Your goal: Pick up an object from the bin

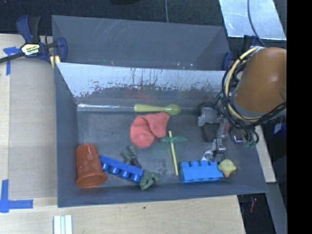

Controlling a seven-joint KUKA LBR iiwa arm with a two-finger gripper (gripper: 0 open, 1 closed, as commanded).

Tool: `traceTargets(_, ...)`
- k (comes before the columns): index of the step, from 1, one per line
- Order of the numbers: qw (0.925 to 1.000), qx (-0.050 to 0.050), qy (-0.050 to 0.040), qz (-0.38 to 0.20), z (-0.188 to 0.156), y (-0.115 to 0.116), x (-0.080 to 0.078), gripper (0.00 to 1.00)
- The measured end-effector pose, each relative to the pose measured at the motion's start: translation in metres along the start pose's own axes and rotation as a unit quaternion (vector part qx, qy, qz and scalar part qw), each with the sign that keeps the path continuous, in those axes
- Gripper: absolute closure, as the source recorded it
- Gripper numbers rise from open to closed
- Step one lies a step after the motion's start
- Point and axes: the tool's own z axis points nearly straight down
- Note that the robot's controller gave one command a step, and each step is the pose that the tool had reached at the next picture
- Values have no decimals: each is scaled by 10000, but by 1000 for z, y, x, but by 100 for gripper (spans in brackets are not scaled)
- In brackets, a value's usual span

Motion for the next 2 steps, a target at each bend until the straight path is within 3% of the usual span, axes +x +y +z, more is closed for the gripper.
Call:
traceTargets(1,10000,4,-42,-12,-4,0,-2,0)
traceTargets(2,9995,4,-65,295,47,24,-9,0)
